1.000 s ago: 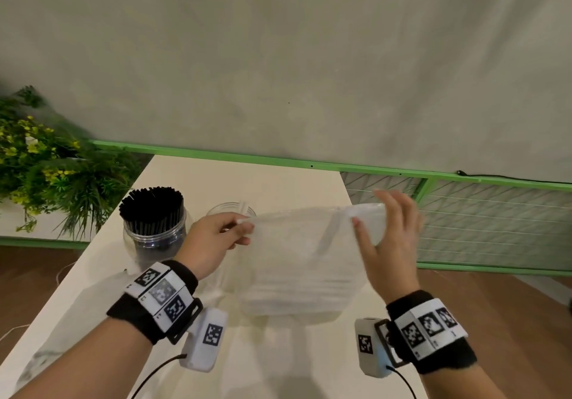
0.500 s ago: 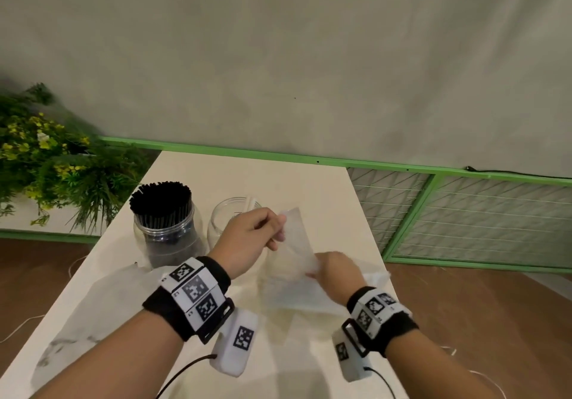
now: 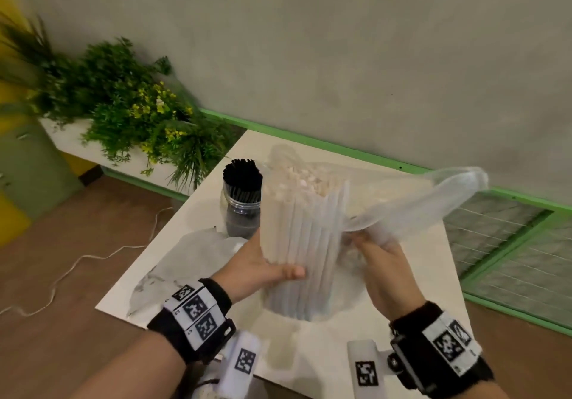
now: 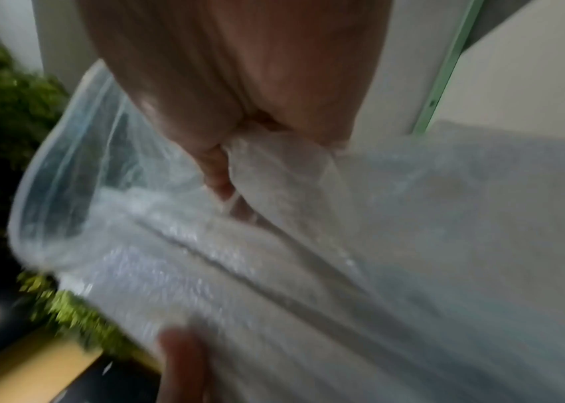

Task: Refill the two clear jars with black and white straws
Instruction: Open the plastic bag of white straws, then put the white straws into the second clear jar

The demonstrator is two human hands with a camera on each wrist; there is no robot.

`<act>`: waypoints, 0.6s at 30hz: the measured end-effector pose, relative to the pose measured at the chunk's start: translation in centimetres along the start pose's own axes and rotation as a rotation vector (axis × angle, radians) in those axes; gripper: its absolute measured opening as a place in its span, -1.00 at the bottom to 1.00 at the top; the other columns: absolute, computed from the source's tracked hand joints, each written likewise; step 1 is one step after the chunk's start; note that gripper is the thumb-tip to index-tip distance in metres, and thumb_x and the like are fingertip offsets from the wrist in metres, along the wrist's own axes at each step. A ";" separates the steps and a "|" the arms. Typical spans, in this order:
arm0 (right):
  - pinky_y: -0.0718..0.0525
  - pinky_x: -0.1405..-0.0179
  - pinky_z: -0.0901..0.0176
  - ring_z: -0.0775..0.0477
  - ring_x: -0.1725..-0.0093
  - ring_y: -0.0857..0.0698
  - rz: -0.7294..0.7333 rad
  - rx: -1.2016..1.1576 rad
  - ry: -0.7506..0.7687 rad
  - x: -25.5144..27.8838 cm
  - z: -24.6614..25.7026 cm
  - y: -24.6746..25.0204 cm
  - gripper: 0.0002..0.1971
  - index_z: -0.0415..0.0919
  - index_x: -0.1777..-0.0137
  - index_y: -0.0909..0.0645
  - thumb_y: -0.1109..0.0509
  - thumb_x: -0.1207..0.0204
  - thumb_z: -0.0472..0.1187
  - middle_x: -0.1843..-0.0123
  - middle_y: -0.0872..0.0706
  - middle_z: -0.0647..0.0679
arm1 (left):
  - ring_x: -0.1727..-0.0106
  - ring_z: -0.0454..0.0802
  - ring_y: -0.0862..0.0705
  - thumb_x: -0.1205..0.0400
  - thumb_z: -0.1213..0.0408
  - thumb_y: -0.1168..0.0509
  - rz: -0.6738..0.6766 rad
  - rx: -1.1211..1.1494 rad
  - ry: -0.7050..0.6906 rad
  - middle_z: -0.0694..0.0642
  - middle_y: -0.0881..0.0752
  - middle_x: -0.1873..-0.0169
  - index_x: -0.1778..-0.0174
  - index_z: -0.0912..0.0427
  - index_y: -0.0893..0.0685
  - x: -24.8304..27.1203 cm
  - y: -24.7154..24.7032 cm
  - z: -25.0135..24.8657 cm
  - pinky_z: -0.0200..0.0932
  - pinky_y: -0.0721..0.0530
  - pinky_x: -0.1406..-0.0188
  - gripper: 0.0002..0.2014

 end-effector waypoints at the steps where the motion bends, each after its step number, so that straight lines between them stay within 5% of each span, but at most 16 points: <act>1: -0.67 -0.05 0.11 -0.03 -0.04 -0.77 0.039 -0.009 0.012 -0.1 -0.2 -1.7 -0.77 -0.17 0.03 -0.74 -0.23 -0.68 -0.25 0.03 -0.82 -0.09 | -0.21 -0.17 -0.69 0.03 -0.23 -0.65 -0.069 0.010 0.005 -0.10 -0.76 -0.14 -0.29 0.01 -0.55 0.4 1.5 -0.2 -0.16 -0.64 -0.24 -0.05; 3: -0.62 -0.22 0.08 -0.02 -0.21 -0.72 0.175 0.039 0.042 -0.3 0.0 -5.0 -0.77 -0.10 -0.10 -0.72 -0.25 -0.65 -0.09 -0.12 -0.79 -0.05 | -0.11 -0.15 -0.74 0.06 -0.17 -0.66 -0.216 0.024 0.018 -0.08 -0.80 -0.04 -0.20 0.03 -0.61 1.4 5.0 -0.3 -0.14 -0.69 -0.16 -0.11; 6: -0.61 -0.31 0.07 0.04 -0.27 -0.70 0.465 0.228 0.029 -0.6 -0.4 -10.6 -0.69 -0.14 -0.26 -0.67 -0.48 -0.53 -0.20 -0.19 -0.78 0.02 | -0.05 -0.14 -0.77 -0.12 0.04 -0.68 -0.308 0.011 0.006 -0.06 -0.81 0.00 -0.19 0.08 -0.63 2.3 8.8 -1.2 -0.27 -0.73 0.04 -0.29; 8: -0.59 -0.35 0.03 0.14 -0.25 -0.70 0.436 0.360 0.040 -2.1 -1.2 -12.1 -0.62 -0.10 -0.23 -0.70 -0.59 -0.41 -0.10 -0.15 -0.79 0.12 | -0.01 -0.22 -0.76 -0.21 0.21 -0.67 -0.309 -0.027 -0.015 -0.13 -0.81 0.03 -0.14 0.04 -0.64 2.2 10.7 -2.5 -0.38 -0.69 0.12 -0.42; 11: -0.50 -0.20 0.53 0.44 -0.15 -0.65 0.399 0.489 0.118 -4.0 -1.4 -14.2 -0.60 -0.03 -0.13 -0.72 -0.58 -0.32 0.09 0.01 -0.75 0.45 | -0.08 -0.21 -0.75 -0.24 0.29 -0.64 -0.315 -0.057 -0.036 -0.06 -0.80 -0.04 -0.22 0.10 -0.62 2.0 14.0 -3.9 -0.35 -0.70 0.03 -0.39; 13: -0.47 -0.03 0.66 0.44 -0.01 -0.68 0.401 0.562 0.087 -4.7 -2.0 -15.7 -0.73 -0.02 -0.04 -0.69 -0.59 -0.37 -0.03 0.13 -0.73 0.40 | -0.11 -0.24 -0.73 -0.23 0.22 -0.64 -0.305 -0.103 -0.020 -0.07 -0.78 -0.08 -0.28 0.08 -0.59 2.1 16.1 -3.8 -0.37 -0.68 -0.01 -0.33; 16: -0.58 -0.16 0.37 0.28 -0.05 -0.69 0.471 0.695 0.102 -4.8 -4.4 -17.3 -0.71 -0.05 -0.06 -0.71 -0.56 -0.41 0.04 0.03 -0.78 0.18 | -0.16 -0.23 -0.71 -0.17 0.05 -0.68 -0.247 -0.132 0.052 -0.11 -0.77 -0.12 -0.29 0.00 -0.56 2.3 18.0 -2.1 -0.24 -0.66 -0.12 -0.24; 18: -0.64 -0.17 0.11 0.10 -0.06 -0.72 0.492 0.824 -0.022 -4.7 -7.1 -17.6 -0.64 -0.12 -0.09 -0.74 -0.48 -0.45 0.12 -0.01 -0.80 0.04 | -0.19 -0.21 -0.70 -0.13 -0.02 -0.64 -0.215 -0.127 0.100 -0.14 -0.75 -0.15 -0.32 -0.03 -0.53 2.5 18.7 -0.3 -0.16 -0.64 -0.19 -0.20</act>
Point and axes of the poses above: each hand's wrist, its own x-axis away from the middle knuckle, its own y-axis out of the back of the hand, z = x × y, the point moved 9 cm from there along -x, towards the middle knuckle
